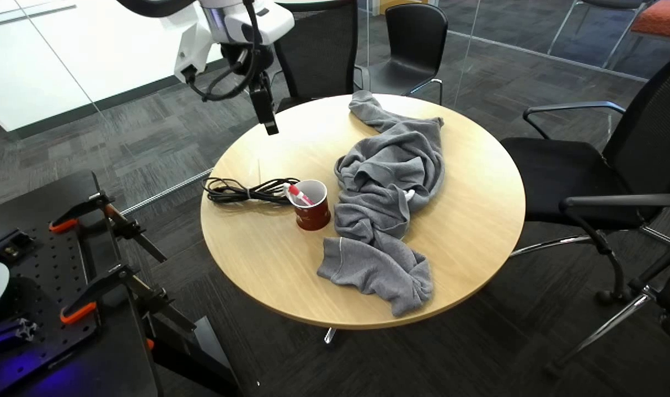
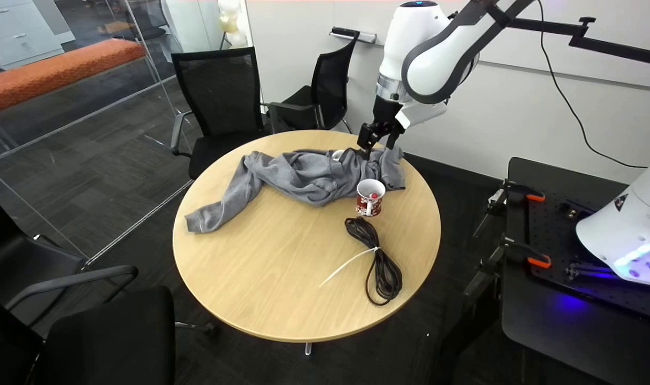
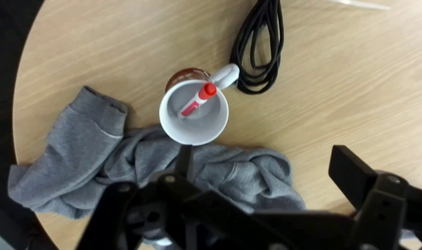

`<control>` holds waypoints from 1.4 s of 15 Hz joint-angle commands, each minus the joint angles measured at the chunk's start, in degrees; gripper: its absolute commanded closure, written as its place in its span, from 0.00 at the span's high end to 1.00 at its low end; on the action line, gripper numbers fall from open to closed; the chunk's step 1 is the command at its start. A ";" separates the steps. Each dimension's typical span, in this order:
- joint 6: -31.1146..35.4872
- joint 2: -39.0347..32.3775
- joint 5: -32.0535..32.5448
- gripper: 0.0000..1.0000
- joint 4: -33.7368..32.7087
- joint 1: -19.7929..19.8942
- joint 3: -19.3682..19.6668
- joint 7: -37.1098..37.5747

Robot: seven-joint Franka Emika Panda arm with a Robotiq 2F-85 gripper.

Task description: Take the marker from the table then put it inside then out of the red cup and put it on the table

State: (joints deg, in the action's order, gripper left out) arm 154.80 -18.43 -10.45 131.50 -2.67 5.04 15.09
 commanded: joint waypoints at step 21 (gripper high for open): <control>-3.65 -14.19 -16.31 1.00 -6.45 8.96 -5.99 -3.37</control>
State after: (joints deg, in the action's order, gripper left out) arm 151.20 -32.62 -27.16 125.10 5.99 -0.69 11.42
